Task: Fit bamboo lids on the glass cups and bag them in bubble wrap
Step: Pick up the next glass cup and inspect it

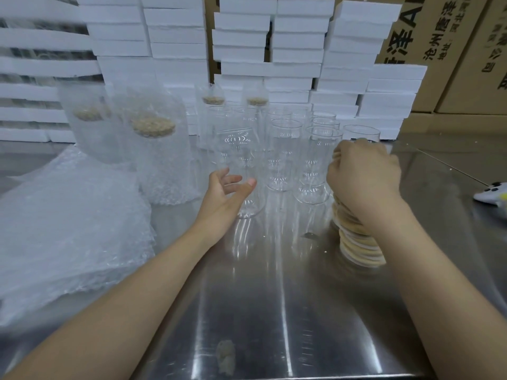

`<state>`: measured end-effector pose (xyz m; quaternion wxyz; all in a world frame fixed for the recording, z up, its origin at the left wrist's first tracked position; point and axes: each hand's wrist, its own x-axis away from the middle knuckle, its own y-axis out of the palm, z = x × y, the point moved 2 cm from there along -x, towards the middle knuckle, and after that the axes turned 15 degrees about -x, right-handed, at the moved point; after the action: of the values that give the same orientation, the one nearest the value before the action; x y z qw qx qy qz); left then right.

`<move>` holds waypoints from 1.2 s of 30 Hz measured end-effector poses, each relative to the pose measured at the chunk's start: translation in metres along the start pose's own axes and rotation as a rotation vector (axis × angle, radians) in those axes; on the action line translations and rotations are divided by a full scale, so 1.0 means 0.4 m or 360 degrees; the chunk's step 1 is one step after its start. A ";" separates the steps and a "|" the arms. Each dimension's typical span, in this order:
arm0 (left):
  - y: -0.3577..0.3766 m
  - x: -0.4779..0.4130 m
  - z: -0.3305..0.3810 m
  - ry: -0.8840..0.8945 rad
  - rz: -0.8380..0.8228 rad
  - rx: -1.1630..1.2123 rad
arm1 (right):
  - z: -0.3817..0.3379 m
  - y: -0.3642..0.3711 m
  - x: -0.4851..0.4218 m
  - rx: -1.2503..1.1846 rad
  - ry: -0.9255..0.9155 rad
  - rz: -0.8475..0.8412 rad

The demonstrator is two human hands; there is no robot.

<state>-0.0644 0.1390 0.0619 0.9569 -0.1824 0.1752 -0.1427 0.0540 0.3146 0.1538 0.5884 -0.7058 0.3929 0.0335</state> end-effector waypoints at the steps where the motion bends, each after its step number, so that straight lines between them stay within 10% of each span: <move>1: 0.000 0.000 -0.001 -0.0002 -0.0007 -0.0009 | -0.007 -0.002 0.003 -0.0012 -0.0052 0.0051; 5: 0.001 -0.003 -0.005 -0.0010 -0.0018 -0.0032 | -0.045 -0.009 0.028 -0.0310 -0.0333 0.0363; 8: 0.003 -0.006 -0.009 -0.0020 -0.0004 -0.0024 | -0.084 0.011 0.046 -0.1328 -0.0417 0.0161; 14: -0.004 -0.017 -0.020 -0.0127 0.0114 0.0060 | -0.105 0.122 0.073 -0.3169 0.1137 -0.1052; 23: -0.014 -0.022 -0.030 -0.0215 0.0191 0.0072 | -0.094 0.146 0.064 -0.3758 0.1422 -0.1144; 28: -0.009 -0.018 -0.024 -0.0127 0.0145 0.0052 | -0.102 0.119 0.048 -0.3911 0.0991 -0.0834; 32: 0.001 -0.006 -0.009 0.0042 0.0006 0.0034 | -0.097 0.088 0.048 -0.2821 -0.0160 -0.0055; 36: 0.023 0.021 0.008 0.0235 -0.0197 -0.0042 | -0.098 0.082 0.062 -0.2465 -0.0475 0.0279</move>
<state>-0.0536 0.1453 0.0585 0.9282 -0.1946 0.2354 -0.2123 0.0355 0.2683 0.1268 -0.0282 -0.8690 0.2288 0.4378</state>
